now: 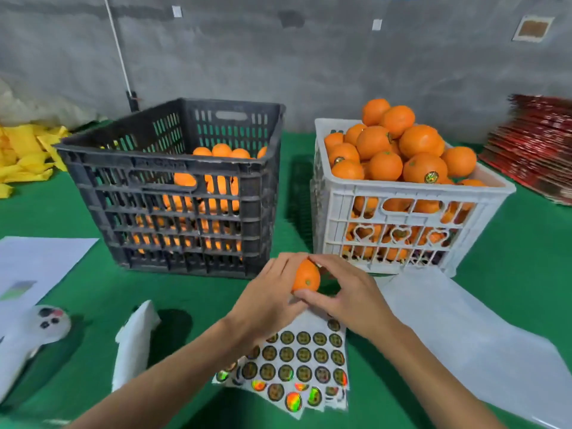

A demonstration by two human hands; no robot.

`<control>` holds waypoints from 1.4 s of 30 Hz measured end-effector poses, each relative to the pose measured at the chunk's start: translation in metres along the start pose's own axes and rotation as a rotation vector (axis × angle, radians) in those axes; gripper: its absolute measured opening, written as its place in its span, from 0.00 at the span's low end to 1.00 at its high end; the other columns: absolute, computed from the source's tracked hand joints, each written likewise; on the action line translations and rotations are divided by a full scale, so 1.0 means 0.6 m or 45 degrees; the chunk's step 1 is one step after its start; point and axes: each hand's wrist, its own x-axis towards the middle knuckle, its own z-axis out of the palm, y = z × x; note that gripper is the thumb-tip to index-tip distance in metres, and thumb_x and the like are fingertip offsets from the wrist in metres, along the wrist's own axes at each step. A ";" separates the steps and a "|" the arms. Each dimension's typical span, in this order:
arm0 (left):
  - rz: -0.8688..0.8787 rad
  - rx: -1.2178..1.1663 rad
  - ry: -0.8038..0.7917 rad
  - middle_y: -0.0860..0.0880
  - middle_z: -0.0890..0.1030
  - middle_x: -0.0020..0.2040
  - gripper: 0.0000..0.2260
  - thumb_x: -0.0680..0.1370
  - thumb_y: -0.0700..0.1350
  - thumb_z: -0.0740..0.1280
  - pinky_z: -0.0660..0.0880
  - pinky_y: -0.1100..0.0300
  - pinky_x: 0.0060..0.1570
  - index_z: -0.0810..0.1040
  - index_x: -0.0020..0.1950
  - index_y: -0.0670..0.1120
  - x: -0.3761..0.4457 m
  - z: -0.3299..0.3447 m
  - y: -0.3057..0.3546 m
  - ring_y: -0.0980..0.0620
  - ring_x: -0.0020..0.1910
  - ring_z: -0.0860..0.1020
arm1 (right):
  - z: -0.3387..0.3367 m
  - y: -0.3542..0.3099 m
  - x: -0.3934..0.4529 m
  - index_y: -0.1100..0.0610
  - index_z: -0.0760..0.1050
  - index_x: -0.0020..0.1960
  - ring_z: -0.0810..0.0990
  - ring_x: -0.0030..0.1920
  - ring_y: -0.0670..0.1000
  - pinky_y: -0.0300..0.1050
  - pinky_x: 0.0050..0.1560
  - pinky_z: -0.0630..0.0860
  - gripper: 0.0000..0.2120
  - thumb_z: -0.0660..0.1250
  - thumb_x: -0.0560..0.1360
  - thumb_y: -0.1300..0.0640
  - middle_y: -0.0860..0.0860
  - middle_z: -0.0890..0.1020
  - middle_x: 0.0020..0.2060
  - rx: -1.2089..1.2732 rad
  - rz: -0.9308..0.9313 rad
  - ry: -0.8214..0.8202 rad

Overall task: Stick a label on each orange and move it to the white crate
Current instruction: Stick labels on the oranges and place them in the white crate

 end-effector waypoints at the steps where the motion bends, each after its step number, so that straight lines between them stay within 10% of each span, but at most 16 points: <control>1: -0.053 0.029 -0.041 0.49 0.69 0.72 0.30 0.80 0.52 0.71 0.76 0.48 0.64 0.64 0.79 0.47 -0.013 0.019 -0.006 0.49 0.69 0.70 | 0.004 0.012 -0.011 0.46 0.75 0.70 0.77 0.61 0.41 0.46 0.61 0.77 0.32 0.70 0.71 0.31 0.40 0.79 0.64 -0.056 0.025 -0.066; 7: -0.296 0.177 0.094 0.50 0.68 0.71 0.33 0.79 0.58 0.71 0.80 0.58 0.49 0.62 0.78 0.48 -0.029 0.053 -0.025 0.50 0.66 0.73 | 0.010 0.060 -0.069 0.46 0.76 0.70 0.70 0.64 0.36 0.31 0.63 0.65 0.33 0.64 0.73 0.26 0.36 0.77 0.65 -0.179 0.103 -0.257; 12: -0.276 0.293 0.138 0.46 0.71 0.68 0.32 0.78 0.57 0.72 0.79 0.60 0.42 0.63 0.75 0.46 -0.032 0.056 -0.034 0.47 0.61 0.76 | 0.020 0.067 -0.068 0.48 0.78 0.70 0.70 0.66 0.42 0.40 0.66 0.65 0.33 0.61 0.75 0.28 0.39 0.75 0.68 -0.217 0.140 -0.289; 18: -0.275 0.224 0.147 0.48 0.70 0.69 0.32 0.78 0.56 0.72 0.76 0.62 0.46 0.62 0.76 0.47 -0.034 0.057 -0.034 0.48 0.62 0.75 | 0.031 0.056 -0.057 0.52 0.86 0.58 0.73 0.45 0.46 0.46 0.49 0.75 0.23 0.66 0.76 0.35 0.43 0.79 0.48 -0.196 0.108 -0.137; 27: -0.296 0.198 0.099 0.47 0.69 0.71 0.32 0.80 0.57 0.70 0.75 0.62 0.50 0.63 0.79 0.46 -0.031 0.052 -0.032 0.49 0.64 0.73 | 0.052 0.064 -0.034 0.48 0.84 0.37 0.77 0.45 0.46 0.46 0.49 0.75 0.08 0.75 0.76 0.51 0.41 0.78 0.38 0.253 0.491 -0.019; 34: -0.308 0.171 0.055 0.52 0.65 0.73 0.32 0.81 0.60 0.66 0.74 0.64 0.55 0.59 0.80 0.51 -0.019 0.052 -0.033 0.53 0.68 0.69 | 0.064 0.026 -0.007 0.45 0.84 0.48 0.79 0.48 0.43 0.40 0.47 0.76 0.05 0.69 0.80 0.50 0.38 0.78 0.46 0.204 0.436 0.349; 42: -0.309 0.141 0.016 0.56 0.58 0.74 0.31 0.83 0.57 0.62 0.73 0.66 0.61 0.52 0.83 0.54 -0.022 0.043 -0.024 0.58 0.71 0.62 | 0.066 -0.024 0.001 0.47 0.81 0.62 0.78 0.58 0.39 0.40 0.60 0.75 0.12 0.62 0.84 0.48 0.39 0.80 0.56 0.220 0.255 0.106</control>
